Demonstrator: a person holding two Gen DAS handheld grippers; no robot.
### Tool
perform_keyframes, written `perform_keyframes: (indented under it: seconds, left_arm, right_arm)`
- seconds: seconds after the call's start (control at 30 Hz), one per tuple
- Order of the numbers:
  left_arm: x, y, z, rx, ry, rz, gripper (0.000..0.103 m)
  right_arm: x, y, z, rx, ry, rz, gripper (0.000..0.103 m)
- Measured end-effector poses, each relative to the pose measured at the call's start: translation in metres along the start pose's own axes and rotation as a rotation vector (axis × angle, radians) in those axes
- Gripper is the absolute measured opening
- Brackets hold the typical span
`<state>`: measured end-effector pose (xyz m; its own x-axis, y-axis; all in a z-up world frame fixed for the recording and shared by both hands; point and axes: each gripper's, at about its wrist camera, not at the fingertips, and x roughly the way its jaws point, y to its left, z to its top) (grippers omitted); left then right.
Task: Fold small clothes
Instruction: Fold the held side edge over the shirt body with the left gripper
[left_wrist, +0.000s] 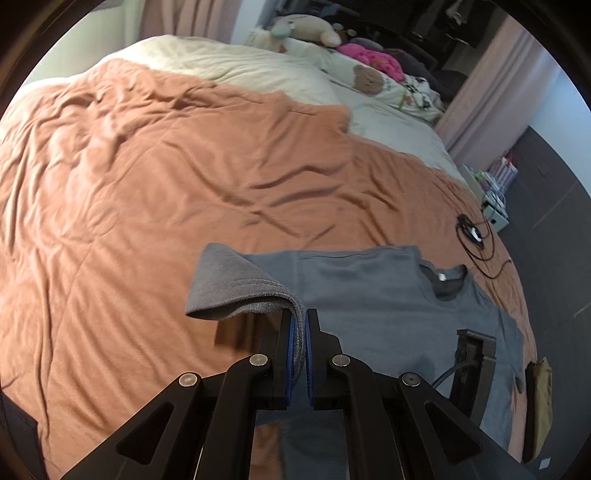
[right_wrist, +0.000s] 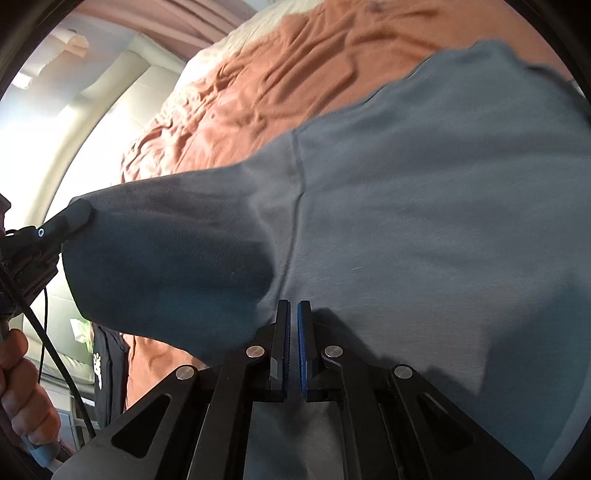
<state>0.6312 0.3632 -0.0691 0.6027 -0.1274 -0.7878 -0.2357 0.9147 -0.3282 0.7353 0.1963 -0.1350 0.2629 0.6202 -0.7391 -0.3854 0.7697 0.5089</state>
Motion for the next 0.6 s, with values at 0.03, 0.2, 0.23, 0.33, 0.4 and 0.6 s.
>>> perform_keyframes:
  seconds: [0.03,0.2,0.23,0.33,0.4,0.6]
  left_arm:
    - [0.002,-0.005,0.000,0.007,0.004,-0.005,0.005]
    - [0.016,-0.046,-0.001,0.054,0.031,-0.026,0.005]
    - [0.019,-0.053,-0.002,0.061,0.036,-0.033,0.005]
    - [0.026,-0.077,-0.007,0.079,0.056,-0.055,0.005]
    - [0.031,-0.091,-0.011,0.095,0.071,-0.071,0.005]
    - [0.041,-0.125,-0.023,0.174,0.148,-0.076,0.045]
  right_arm:
    - [-0.008,-0.005,0.001,0.015,-0.009,-0.010,0.007]
    - [-0.048,-0.023,0.004,0.027,-0.099,-0.060,0.055]
    - [-0.054,-0.025,0.003,0.025,-0.105,-0.062,0.055]
    - [-0.068,-0.035,0.001,0.023,-0.119,-0.079,0.055]
    - [-0.076,-0.046,-0.003,0.036,-0.123,-0.086,0.055]
    - [-0.091,-0.058,-0.009,0.042,-0.077,-0.066,0.055]
